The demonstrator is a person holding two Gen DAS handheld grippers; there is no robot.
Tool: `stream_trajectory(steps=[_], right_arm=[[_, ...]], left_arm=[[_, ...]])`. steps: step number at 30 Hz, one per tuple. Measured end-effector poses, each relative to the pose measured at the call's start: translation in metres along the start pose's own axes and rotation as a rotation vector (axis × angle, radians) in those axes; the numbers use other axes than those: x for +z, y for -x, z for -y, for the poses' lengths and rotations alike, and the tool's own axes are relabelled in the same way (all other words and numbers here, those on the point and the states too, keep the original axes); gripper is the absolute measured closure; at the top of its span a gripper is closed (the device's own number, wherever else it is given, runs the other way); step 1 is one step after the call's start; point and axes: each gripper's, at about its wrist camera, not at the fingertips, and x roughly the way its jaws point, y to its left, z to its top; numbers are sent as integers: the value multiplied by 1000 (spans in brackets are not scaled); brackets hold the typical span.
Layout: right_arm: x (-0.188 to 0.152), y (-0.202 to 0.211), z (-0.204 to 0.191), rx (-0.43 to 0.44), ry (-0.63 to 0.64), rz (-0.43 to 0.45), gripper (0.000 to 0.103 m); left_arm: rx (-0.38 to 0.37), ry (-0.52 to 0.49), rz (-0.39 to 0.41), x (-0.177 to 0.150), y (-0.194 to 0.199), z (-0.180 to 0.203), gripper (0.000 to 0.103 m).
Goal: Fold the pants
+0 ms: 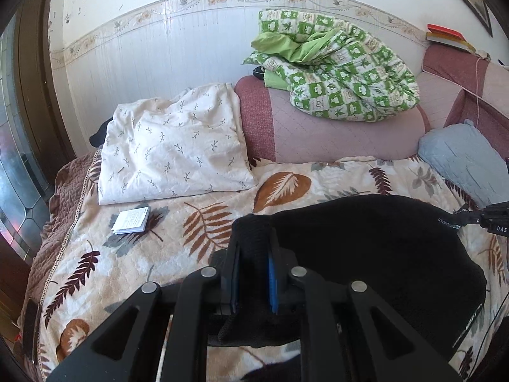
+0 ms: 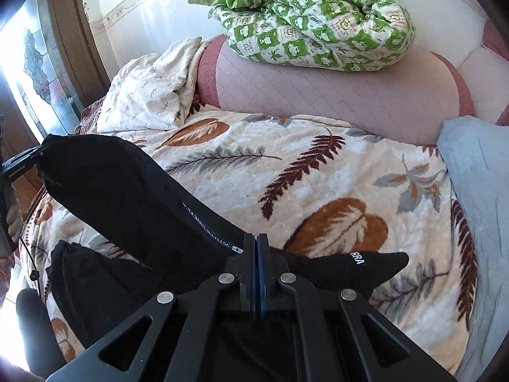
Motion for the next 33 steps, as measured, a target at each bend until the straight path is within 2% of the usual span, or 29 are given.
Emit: stream_trajectory(steps=[6,12,15,17,19,22,25,29,33], right_arm=[[-49,38,-20,17,-39,5,102],[-106,48,-33,15,-74,-38,102],[-137,46,-35,23,-96,-78,102],[-154,44,-36,23,-96,-107,101],[-168,41,-38,10,-93,-138,100],[-182,38,-39,-38,-77,-189,100],[-183,46,-44,-63,-63,-191,99],[-159,59,-68,-57,-29,-117,99],[-120,47,-126,61,53,-64,96]], left_arm=[[5,-22,-18,-52,48,8,89],[41,-34,-117,-122,52,10,87],[56,-47,-167,-150,56,12,79],[55,-63,-174,-164,64,15,74],[63,-72,-171,-171,74,16,61],[50,-38,-166,-178,88,10,55],[43,25,-167,-180,96,1,49],[31,160,-153,-181,105,-15,46],[8,294,-121,-183,117,-32,47]])
